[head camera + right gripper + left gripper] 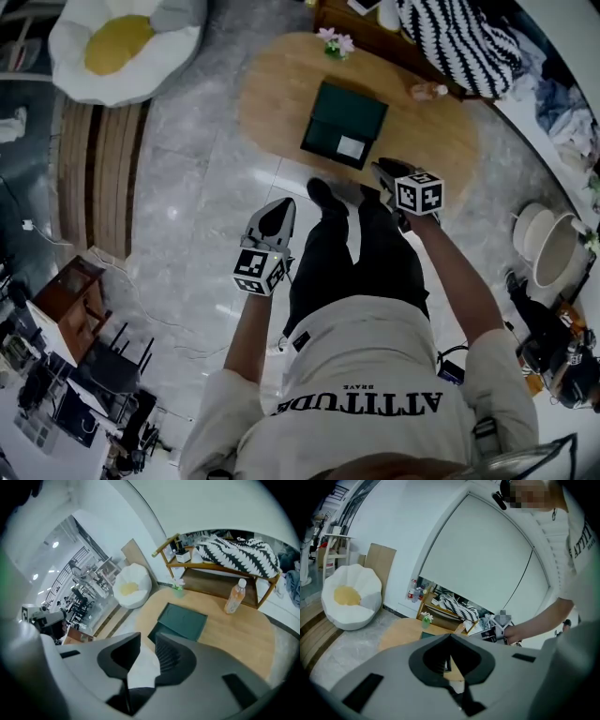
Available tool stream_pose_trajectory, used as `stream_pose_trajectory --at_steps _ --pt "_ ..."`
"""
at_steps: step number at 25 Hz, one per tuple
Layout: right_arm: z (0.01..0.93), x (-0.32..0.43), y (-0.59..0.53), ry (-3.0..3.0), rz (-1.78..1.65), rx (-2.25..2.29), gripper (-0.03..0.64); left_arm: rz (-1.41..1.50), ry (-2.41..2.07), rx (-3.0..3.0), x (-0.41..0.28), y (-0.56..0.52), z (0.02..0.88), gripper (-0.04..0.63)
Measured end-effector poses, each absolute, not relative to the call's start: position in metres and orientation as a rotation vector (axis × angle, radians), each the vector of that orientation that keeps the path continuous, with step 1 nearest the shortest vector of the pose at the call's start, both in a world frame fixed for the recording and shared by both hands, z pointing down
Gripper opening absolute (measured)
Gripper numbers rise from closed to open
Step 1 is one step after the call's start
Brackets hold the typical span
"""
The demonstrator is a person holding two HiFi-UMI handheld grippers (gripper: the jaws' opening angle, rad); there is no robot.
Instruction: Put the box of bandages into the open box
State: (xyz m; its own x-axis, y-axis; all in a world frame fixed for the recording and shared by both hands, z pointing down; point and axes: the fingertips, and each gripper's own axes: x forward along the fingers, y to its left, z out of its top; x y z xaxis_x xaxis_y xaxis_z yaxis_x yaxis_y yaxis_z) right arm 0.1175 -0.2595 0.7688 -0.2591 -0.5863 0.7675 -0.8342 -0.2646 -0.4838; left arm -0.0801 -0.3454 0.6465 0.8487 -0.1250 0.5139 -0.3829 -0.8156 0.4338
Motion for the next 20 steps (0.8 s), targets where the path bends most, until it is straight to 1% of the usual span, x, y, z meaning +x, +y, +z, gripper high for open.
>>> stream_pose_trajectory --at_steps 6,8,14,20 --pt "0.702 0.113 -0.237 -1.851 1.344 1.814 0.049 0.614 -0.395 2.546 -0.082 -0.336 0.611 0.021" --pt "0.689 0.113 -0.224 -1.859 1.296 1.839 0.037 0.603 -0.404 2.554 -0.081 -0.330 0.605 0.021" --pt "0.640 0.106 -0.165 -1.911 1.236 1.913 0.021 0.591 -0.358 2.569 -0.080 -0.277 0.581 0.021" --pt "0.594 0.096 -0.096 -1.980 1.201 1.975 0.021 0.551 -0.290 2.576 -0.075 -0.217 0.553 0.021"
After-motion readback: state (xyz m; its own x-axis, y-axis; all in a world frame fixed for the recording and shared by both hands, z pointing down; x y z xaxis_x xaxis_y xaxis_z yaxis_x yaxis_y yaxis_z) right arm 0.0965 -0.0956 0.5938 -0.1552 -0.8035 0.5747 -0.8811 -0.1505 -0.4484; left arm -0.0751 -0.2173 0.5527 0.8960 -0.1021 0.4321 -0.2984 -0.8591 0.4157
